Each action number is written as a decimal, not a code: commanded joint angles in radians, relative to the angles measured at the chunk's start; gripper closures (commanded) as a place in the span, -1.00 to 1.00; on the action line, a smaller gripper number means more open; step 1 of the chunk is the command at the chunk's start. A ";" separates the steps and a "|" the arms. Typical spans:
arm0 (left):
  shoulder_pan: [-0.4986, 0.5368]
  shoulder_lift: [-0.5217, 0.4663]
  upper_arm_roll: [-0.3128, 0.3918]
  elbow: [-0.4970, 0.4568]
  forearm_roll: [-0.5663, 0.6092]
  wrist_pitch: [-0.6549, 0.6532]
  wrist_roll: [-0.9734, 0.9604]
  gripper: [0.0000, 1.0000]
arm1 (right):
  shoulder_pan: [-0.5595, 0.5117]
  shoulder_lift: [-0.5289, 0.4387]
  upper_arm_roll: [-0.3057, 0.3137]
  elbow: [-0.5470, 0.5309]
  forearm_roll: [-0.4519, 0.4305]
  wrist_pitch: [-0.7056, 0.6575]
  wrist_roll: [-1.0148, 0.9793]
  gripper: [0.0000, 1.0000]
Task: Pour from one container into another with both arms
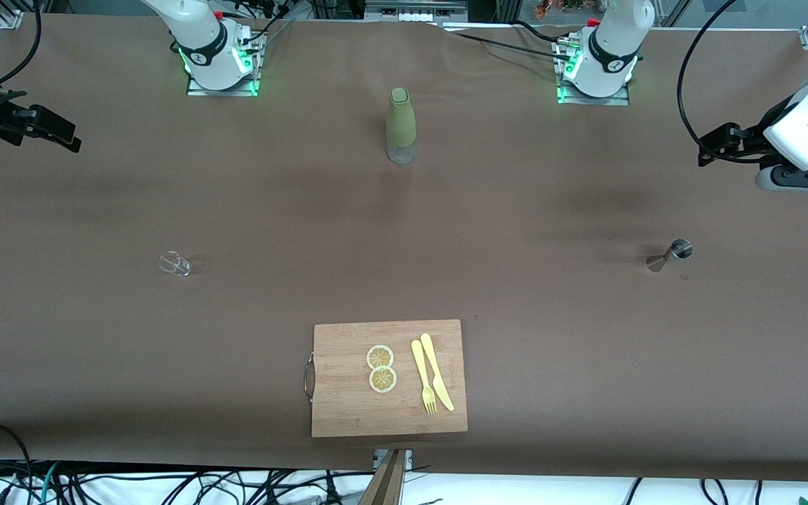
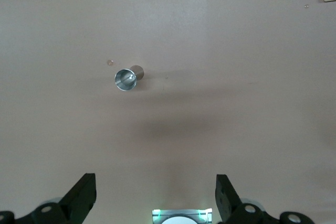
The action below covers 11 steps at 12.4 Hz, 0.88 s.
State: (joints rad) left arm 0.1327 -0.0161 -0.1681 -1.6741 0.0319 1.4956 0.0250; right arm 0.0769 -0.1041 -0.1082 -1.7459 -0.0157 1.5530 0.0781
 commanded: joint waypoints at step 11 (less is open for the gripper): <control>-0.025 0.035 0.030 0.103 0.010 0.026 0.000 -1.00 | -0.005 0.006 0.001 0.019 -0.009 -0.004 -0.009 -1.00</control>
State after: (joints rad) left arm 0.1099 -0.0010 -0.1421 -1.6011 0.0318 1.5316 0.0250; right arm 0.0768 -0.1033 -0.1084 -1.7458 -0.0157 1.5533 0.0781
